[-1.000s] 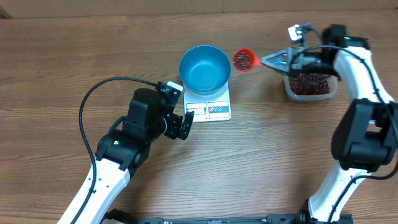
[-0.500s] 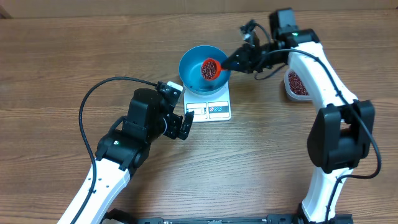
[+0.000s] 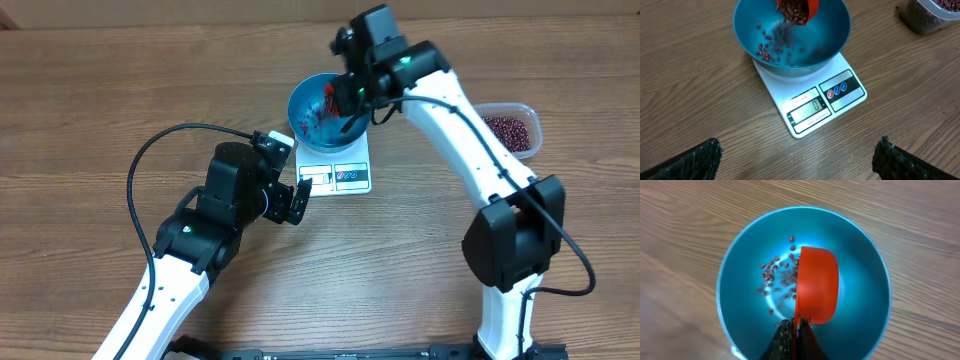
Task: Scoop item into bowl and weigh 150g on scale
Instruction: 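Tip the red scoop to pour beans into the teal bowl, then carry the empty scoop back right to the bean tub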
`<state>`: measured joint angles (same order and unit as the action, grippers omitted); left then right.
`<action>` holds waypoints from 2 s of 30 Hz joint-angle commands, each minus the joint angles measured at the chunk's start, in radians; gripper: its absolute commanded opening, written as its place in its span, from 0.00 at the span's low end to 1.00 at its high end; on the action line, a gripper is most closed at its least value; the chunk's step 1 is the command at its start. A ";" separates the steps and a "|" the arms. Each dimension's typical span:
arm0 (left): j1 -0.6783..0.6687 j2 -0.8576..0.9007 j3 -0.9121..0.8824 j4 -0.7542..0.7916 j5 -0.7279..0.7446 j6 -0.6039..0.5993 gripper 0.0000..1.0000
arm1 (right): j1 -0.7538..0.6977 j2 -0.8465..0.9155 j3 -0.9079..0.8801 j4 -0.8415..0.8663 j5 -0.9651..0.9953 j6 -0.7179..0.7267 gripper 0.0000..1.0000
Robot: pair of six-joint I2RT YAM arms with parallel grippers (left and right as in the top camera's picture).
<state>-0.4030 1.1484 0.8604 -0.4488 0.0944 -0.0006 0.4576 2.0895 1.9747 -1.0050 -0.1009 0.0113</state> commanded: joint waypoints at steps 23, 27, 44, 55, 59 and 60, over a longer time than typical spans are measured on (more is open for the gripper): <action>0.004 0.004 -0.006 0.000 0.006 -0.011 0.99 | 0.066 -0.075 0.031 -0.016 0.222 -0.045 0.04; 0.003 0.004 -0.006 0.000 0.006 -0.011 1.00 | -0.006 -0.143 0.031 -0.046 0.108 -0.046 0.04; 0.004 0.004 -0.006 0.000 0.006 -0.011 0.99 | -0.568 -0.309 0.012 -0.363 -0.075 -0.125 0.04; 0.004 0.004 -0.006 0.000 0.006 -0.011 1.00 | -0.698 -0.305 -0.279 -0.224 0.048 -0.125 0.04; 0.003 0.004 -0.006 0.000 0.006 -0.011 1.00 | -0.702 -0.304 -0.368 -0.123 0.048 -0.126 0.04; 0.004 0.004 -0.006 0.001 0.006 -0.011 0.99 | -0.702 -0.304 -0.394 -0.085 0.049 -0.126 0.04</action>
<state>-0.4030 1.1484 0.8604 -0.4488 0.0944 -0.0006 -0.2394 1.7855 1.6234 -1.1316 -0.0696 -0.1089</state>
